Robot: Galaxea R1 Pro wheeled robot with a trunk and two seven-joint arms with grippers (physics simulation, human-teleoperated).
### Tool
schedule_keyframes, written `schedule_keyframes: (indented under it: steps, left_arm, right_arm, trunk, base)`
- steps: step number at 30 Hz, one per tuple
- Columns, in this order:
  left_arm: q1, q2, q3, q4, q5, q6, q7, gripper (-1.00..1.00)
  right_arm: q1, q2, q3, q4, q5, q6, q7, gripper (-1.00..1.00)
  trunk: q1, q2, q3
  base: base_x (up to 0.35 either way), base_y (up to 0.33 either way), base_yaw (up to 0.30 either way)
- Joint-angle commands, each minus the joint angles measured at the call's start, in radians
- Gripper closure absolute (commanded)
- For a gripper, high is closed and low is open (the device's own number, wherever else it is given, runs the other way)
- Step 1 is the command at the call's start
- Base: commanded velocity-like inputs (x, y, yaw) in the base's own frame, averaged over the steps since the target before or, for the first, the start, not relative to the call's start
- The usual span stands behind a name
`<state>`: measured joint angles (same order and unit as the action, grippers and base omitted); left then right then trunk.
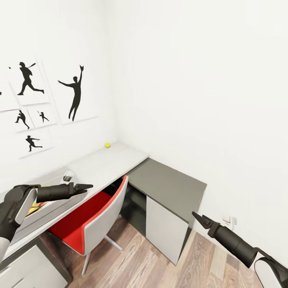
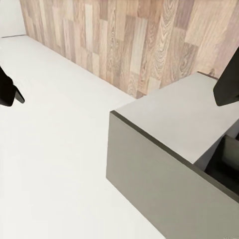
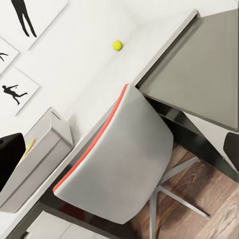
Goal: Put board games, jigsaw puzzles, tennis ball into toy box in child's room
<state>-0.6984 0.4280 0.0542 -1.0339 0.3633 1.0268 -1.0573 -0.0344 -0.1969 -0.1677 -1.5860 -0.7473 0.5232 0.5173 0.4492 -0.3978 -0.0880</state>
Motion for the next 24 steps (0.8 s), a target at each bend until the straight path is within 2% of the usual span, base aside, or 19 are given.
schedule_keyframes:
  steps: [1,10,12,15,16,17,18,21,22,24]
  left_arm:
    - [-0.001,0.000,0.001,0.000,-0.001,0.004,-0.004,-1.00]
    - [-0.001,0.000,0.001,0.000,-0.001,0.004,-0.004,-1.00]
    - [-0.001,0.000,0.000,0.000,-0.001,0.004,-0.004,-1.00]
    - [-0.001,0.000,0.000,0.000,-0.001,0.004,-0.004,-1.00]
    - [-0.001,-0.001,0.000,0.000,0.000,0.004,-0.004,-1.00]
    - [-0.001,-0.001,0.000,0.000,0.000,0.004,-0.004,-1.00]
    - [-0.001,-0.001,0.001,0.000,0.000,0.004,-0.004,-1.00]
    - [-0.001,0.000,0.003,-0.001,0.000,0.004,-0.005,-1.00]
    - [-0.001,-0.001,0.003,-0.001,0.000,0.004,-0.006,-1.00]
    - [-0.001,-0.001,0.002,-0.001,0.000,0.004,-0.006,-1.00]
  right_arm:
    - [-0.001,0.001,-0.001,0.000,-0.007,0.008,0.000,-1.00]
    - [-0.005,0.008,0.000,-0.002,-0.007,0.012,-0.007,-1.00]
    - [-0.024,0.011,0.007,-0.002,-0.007,0.019,-0.012,-1.00]
    - [-0.103,0.013,0.024,-0.002,-0.008,0.069,-0.028,-1.00]
    - [-0.165,0.015,0.037,-0.001,-0.009,0.128,-0.051,-1.00]
    - [-0.198,0.016,0.046,0.000,-0.008,0.164,-0.070,-1.00]
    - [-0.265,0.021,0.069,0.002,-0.006,0.236,-0.122,-1.00]
    - [-0.361,0.040,0.102,0.006,-0.005,0.321,-0.227,-1.00]
    - [-0.426,0.060,0.118,0.011,-0.007,0.361,-0.307,-1.00]
    - [-0.489,0.084,0.130,0.023,-0.008,0.389,-0.384,-1.00]
  trunk:
    - [0.001,-0.002,-0.002]
    - [0.001,-0.002,-0.002]
    - [0.001,-0.002,-0.002]
    - [0.001,-0.002,-0.002]
    - [0.001,-0.002,-0.002]
    - [0.001,-0.002,-0.002]
    - [0.001,-0.002,-0.002]
    - [0.001,-0.002,-0.002]
    - [0.001,-0.002,-0.002]
    - [0.001,-0.002,-0.002]
  base:
    - [0.116,-0.123,0.007]
    - [0.214,-0.099,0.196]
    - [0.210,-0.019,0.278]
    - [0.157,-0.033,0.285]
    - [0.132,-0.052,0.288]
    - [0.127,-0.055,0.288]
    - [0.119,-0.061,0.289]
    - [0.115,-0.058,0.290]
    - [0.110,-0.034,0.290]
    - [0.108,-0.024,0.290]
